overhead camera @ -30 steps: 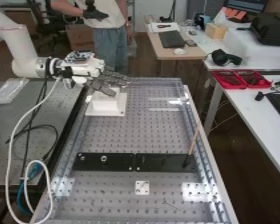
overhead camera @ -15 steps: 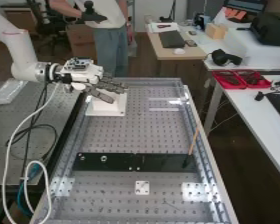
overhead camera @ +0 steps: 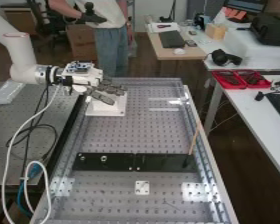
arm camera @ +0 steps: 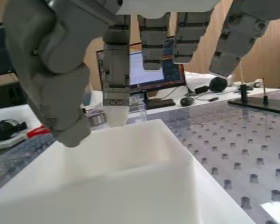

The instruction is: Grab the bearing and place it in the white container

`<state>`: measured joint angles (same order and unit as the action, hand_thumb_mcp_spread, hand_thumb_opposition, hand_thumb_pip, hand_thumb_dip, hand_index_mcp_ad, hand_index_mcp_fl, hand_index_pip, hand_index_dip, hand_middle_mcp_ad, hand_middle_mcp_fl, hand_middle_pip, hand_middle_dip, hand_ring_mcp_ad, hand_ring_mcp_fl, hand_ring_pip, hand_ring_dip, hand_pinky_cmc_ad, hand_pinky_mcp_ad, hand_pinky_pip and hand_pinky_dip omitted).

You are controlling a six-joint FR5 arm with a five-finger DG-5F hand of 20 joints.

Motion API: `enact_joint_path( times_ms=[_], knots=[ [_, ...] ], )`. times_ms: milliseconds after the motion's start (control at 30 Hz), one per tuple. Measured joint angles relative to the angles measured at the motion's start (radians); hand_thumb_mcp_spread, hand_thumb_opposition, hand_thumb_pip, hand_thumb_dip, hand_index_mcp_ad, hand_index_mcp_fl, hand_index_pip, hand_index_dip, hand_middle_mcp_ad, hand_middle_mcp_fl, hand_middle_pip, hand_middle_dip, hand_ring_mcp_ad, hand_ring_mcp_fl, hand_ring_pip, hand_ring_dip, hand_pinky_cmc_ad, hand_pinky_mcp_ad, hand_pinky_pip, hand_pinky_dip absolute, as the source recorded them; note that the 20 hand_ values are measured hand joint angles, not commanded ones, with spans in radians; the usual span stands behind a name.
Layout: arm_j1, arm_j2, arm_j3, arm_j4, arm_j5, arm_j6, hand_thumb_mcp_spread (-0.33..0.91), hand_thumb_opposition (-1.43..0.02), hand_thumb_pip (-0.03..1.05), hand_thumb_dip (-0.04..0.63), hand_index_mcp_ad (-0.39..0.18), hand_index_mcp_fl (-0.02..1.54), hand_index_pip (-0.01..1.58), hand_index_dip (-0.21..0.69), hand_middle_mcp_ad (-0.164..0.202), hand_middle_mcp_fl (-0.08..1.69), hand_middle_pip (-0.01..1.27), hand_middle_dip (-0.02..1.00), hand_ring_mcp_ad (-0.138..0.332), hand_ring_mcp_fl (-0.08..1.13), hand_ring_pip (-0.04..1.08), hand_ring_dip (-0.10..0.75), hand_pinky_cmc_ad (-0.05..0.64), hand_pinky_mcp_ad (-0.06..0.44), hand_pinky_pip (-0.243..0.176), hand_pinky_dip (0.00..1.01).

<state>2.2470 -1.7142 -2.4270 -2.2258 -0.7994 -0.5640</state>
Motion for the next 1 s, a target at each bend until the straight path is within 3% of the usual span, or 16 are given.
enact_joint_path(
  times_ms=[100, 167, 300, 533, 833, 1000],
  knots=[
    [-0.002, -0.008, 0.011, -0.04, -0.004, 0.019, 0.42, -0.81, 0.57, 0.284, -0.082, 0.2, 1.48, 0.22, 0.066, 0.05, 0.13, 0.21, 0.113, 0.0, 0.1, 0.103, 0.365, 0.278, -0.012, 0.19],
    [-0.007, -0.012, 0.02, -0.069, -0.008, 0.038, 0.42, -0.81, 0.64, 0.284, -0.082, 0.1, 1.48, 0.227, 0.066, 0.06, 0.13, 0.21, 0.113, 0.0, 0.09, 0.103, 0.365, 0.278, -0.012, 0.19],
    [-0.023, -0.018, 0.037, -0.127, -0.026, 0.076, 0.38, -0.81, 0.65, 0.284, -0.082, 0.02, 1.38, 0.206, 0.066, 0.04, 0.13, 0.21, 0.113, 0.0, 0.09, 0.103, 0.365, 0.279, -0.031, 0.23],
    [-0.034, 0.016, 0.043, -0.158, -0.034, 0.072, 0.3, -0.79, 0.67, 0.284, -0.082, 0.0, 1.29, 0.202, 0.066, 0.02, 0.13, 0.21, 0.113, 0.0, 0.09, 0.103, 0.365, 0.278, -0.075, 0.31],
    [-0.094, 0.182, 0.078, -0.226, -0.046, -0.009, 0.27, -0.77, 0.7, 0.267, -0.082, 0.0, 1.19, 0.202, 0.066, 0.02, 0.13, 0.21, 0.113, 0.0, 0.09, 0.103, 0.367, 0.278, -0.091, 0.35],
    [-0.186, 0.279, 0.157, -0.321, -0.095, -0.043, 0.25, -0.77, 0.67, 0.253, -0.08, 0.01, 1.05, 0.175, 0.066, 0.02, 0.13, 0.21, 0.117, 0.0, 0.09, 0.103, 0.367, 0.279, -0.089, 0.37]
  ],
)
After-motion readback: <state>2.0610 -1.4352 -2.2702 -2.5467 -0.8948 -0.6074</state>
